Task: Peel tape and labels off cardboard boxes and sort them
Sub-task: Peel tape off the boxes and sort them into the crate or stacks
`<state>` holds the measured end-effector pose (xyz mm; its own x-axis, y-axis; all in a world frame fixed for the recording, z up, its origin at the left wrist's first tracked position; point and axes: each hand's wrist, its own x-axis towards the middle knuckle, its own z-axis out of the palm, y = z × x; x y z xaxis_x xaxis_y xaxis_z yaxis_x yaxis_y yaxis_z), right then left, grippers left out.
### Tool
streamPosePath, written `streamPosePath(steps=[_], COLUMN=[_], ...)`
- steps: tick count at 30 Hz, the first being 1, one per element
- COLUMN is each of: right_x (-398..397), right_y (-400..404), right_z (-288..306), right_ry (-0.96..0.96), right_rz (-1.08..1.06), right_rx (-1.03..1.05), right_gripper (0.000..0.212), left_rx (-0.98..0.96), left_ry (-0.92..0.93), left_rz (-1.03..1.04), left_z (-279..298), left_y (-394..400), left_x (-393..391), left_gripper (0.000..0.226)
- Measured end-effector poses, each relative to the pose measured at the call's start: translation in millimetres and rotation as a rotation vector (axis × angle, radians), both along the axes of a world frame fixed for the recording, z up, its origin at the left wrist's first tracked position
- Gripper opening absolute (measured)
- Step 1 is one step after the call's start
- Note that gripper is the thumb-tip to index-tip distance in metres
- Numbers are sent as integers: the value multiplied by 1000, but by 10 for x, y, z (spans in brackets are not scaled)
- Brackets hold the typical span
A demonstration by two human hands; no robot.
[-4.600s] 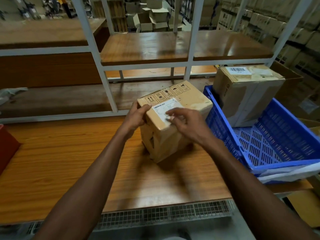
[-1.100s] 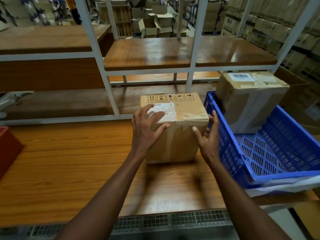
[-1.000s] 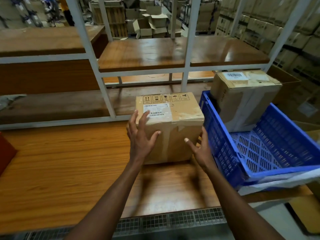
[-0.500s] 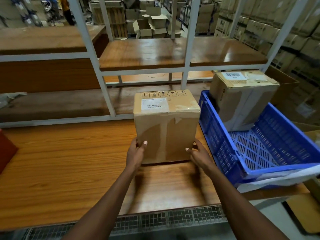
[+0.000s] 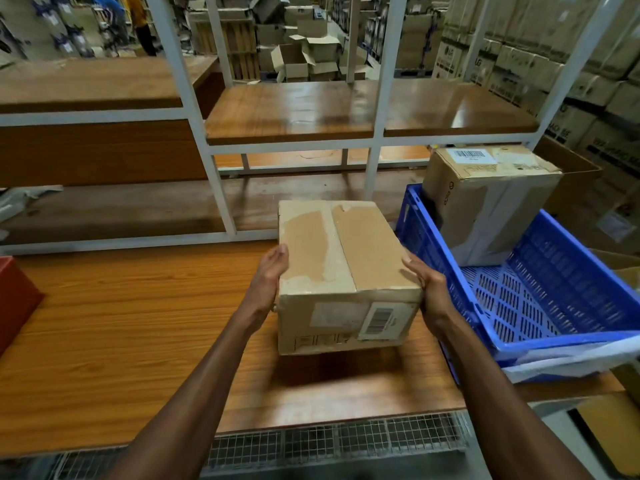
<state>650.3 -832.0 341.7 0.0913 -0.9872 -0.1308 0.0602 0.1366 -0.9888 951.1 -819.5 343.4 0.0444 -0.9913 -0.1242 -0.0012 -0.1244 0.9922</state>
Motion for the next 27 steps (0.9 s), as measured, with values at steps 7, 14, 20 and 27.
streamPosePath(steps=[7, 14, 20, 27], right_x=[83, 100, 145, 364], right_y=[-58, -337, -420, -614], right_z=[298, 452, 551, 854], right_ry=[41, 245, 372, 908], right_rz=[-21, -104, -151, -128], right_rx=[-199, -219, -174, -332], right_gripper=[63, 59, 49, 63], left_rx=[87, 29, -164, -366], left_ry=[228, 135, -371, -1167], left_rz=[-27, -125, 133, 34], left_z=[276, 450, 500, 664], left_y=[-35, -112, -249, -482], left_x=[-15, -23, -169, -451], left_gripper=[92, 74, 88, 44])
